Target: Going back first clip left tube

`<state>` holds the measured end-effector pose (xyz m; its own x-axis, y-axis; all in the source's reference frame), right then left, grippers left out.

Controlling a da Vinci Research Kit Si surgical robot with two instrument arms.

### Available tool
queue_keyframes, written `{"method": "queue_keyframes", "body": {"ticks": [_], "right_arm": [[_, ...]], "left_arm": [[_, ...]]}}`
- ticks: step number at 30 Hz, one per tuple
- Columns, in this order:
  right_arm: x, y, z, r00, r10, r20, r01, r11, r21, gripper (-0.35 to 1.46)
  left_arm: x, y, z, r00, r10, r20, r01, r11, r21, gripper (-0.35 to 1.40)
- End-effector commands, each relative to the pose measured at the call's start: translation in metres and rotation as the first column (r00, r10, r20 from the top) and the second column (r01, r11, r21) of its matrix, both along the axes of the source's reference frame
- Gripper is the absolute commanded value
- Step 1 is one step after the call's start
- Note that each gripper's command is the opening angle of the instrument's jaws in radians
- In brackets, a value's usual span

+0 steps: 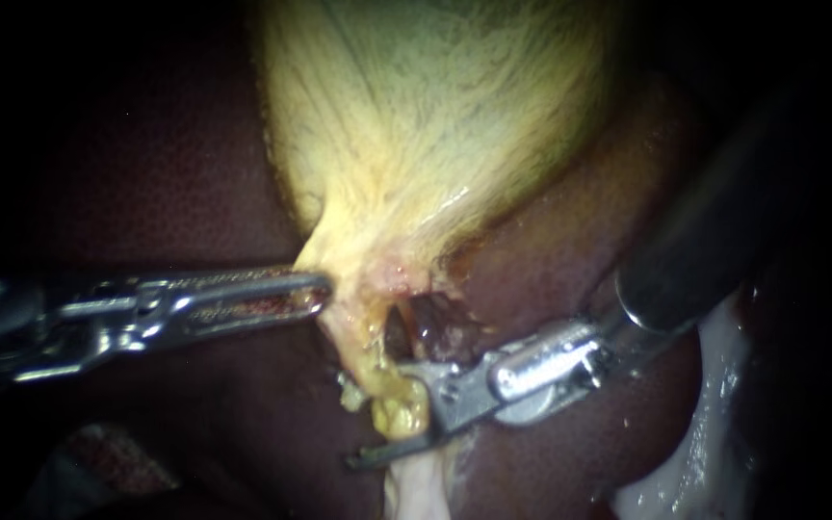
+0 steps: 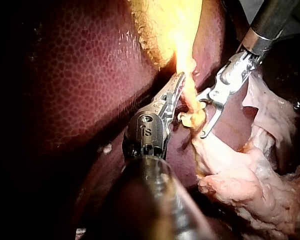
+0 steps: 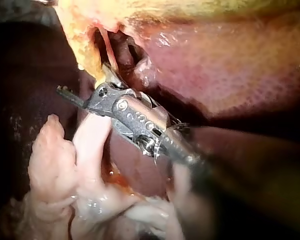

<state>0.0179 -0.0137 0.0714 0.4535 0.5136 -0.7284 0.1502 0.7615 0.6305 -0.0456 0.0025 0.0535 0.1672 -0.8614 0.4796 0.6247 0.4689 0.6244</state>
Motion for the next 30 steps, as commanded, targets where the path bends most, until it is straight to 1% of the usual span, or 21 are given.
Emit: {"method": "queue_keyframes", "body": {"ticks": [1,2,5,12,15,18,24,30], "right_arm": [[0.0000,0.0001,-0.0001,1.0000,0.003,0.008,-0.003,1.000,0.015,0.60],[0.0000,0.0000,-0.0001,0.9999,0.008,0.014,-0.009,1.000,0.030,0.60],[0.0000,-0.0001,-0.0002,0.9981,0.032,0.052,-0.038,0.993,0.112,0.60],[0.0010,-0.0002,0.0001,0.9976,0.038,0.057,-0.044,0.992,0.115,0.60],[0.0013,-0.0003,0.0003,0.9986,0.029,0.043,-0.033,0.996,0.083,0.60],[0.0015,-0.0006,0.0006,0.9989,0.026,0.039,-0.029,0.997,0.070,0.60],[0.0021,-0.0011,0.0017,0.9999,0.007,0.011,-0.007,1.000,-0.004,0.60],[0.0021,-0.0009,0.0020,0.9999,-0.011,-0.012,0.010,0.998,-0.061,0.60]], "left_arm": [[0.0000,0.0000,0.0000,1.0000,0.000,0.000,0.000,1.000,0.000,-0.21],[0.0000,0.0000,0.0000,1.0000,0.000,0.000,0.000,1.000,0.000,-0.21],[0.0000,0.0000,0.0000,1.0000,0.000,0.000,0.000,1.000,0.000,-0.21],[-0.0001,0.0000,0.0001,1.0000,0.000,0.000,0.000,1.000,-0.001,-0.21],[-0.0002,0.0000,0.0001,1.0000,-0.001,-0.001,0.001,1.000,-0.001,-0.21],[-0.0002,-0.0001,0.0001,1.0000,-0.001,-0.001,0.001,1.000,-0.001,-0.21],[-0.0003,-0.0001,0.0002,1.0000,-0.001,-0.001,0.001,1.000,-0.001,-0.21],[-0.0003,-0.0001,0.0002,1.0000,-0.001,-0.001,0.001,1.000,-0.001,-0.21]]}}
